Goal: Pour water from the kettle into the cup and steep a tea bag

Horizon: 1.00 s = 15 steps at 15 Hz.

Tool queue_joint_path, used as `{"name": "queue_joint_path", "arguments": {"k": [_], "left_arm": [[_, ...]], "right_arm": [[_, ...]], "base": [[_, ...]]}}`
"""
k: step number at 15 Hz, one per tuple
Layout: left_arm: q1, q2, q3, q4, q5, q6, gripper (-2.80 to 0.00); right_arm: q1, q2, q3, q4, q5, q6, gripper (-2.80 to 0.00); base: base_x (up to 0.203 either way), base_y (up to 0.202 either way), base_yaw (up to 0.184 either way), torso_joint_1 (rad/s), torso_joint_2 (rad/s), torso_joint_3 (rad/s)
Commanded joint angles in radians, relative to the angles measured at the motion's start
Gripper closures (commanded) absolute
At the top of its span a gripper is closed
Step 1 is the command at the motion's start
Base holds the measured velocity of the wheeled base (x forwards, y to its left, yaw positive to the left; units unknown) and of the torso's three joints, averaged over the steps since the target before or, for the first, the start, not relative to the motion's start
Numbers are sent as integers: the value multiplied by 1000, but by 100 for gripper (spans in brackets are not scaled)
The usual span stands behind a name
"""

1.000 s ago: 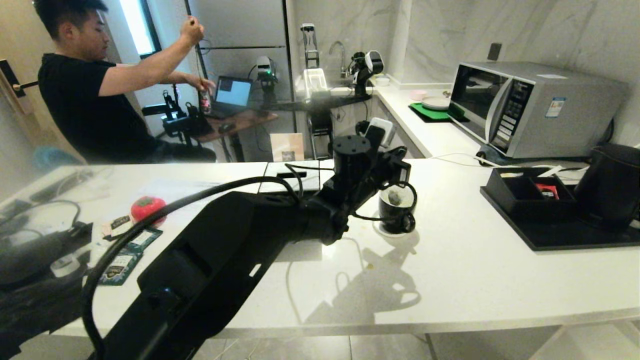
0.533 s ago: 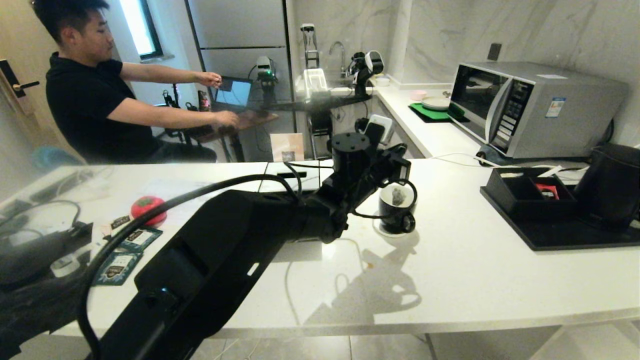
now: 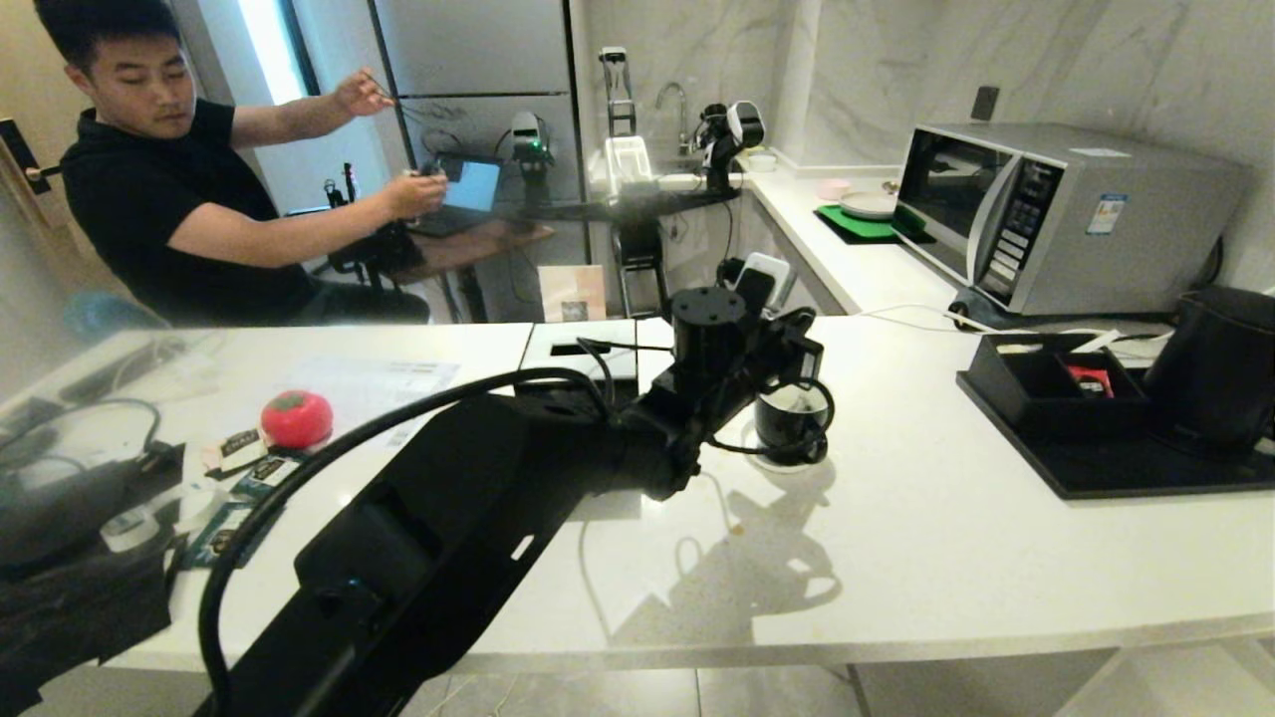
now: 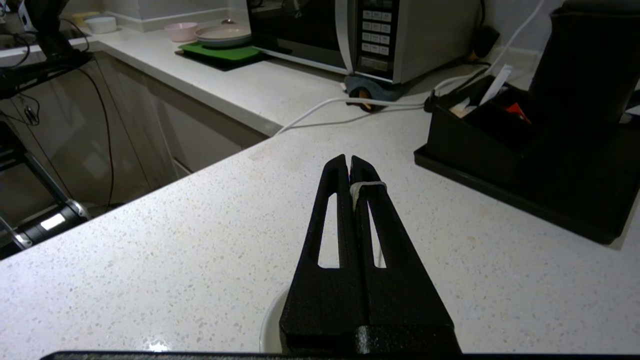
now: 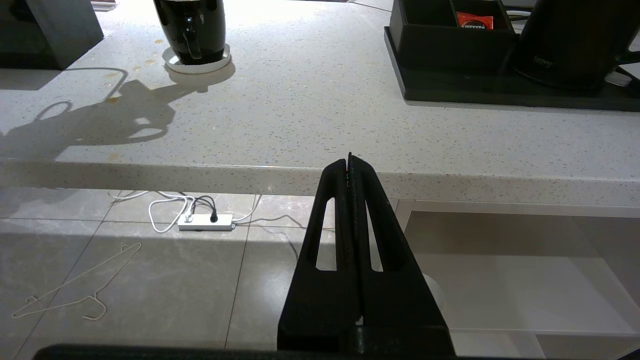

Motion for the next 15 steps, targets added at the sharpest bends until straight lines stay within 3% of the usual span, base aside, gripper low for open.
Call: {"name": "queue_joint_path", "arguments": {"k": [1, 15], "left_arm": [[-5, 21, 1, -5, 0, 7, 0], [-11, 45, 1, 1, 0, 29, 0]], "right_arm": [[0, 1, 0, 0, 0, 0, 0], [0, 0, 0, 0, 0, 0, 0]], "base": [[0, 0, 0, 0, 0, 0], [0, 0, 0, 0, 0, 0]]}}
